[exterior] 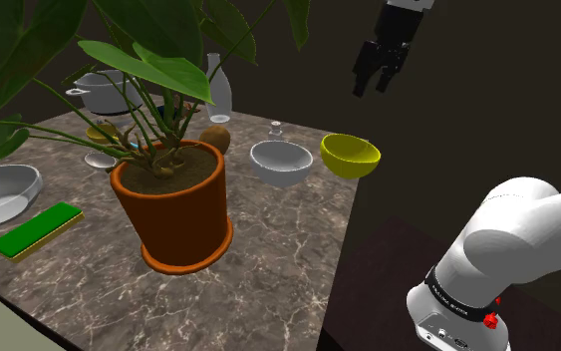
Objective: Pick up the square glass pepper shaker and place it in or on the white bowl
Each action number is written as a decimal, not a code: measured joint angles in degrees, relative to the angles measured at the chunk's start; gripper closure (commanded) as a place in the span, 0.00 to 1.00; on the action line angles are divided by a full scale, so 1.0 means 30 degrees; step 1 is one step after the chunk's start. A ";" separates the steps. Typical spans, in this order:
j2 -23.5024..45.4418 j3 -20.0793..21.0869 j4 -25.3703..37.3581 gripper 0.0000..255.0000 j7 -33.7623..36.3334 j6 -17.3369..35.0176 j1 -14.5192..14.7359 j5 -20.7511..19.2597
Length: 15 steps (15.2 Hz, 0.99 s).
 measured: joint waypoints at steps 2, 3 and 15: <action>0.0148 -0.0065 -0.0100 0.00 -0.0103 0.0299 0.0025 0.0036; 0.0421 -0.0172 -0.0297 0.00 -0.0273 0.0845 0.0063 0.0089; 0.6598 -0.2087 -0.0697 0.00 -0.3762 0.8761 0.1061 0.1892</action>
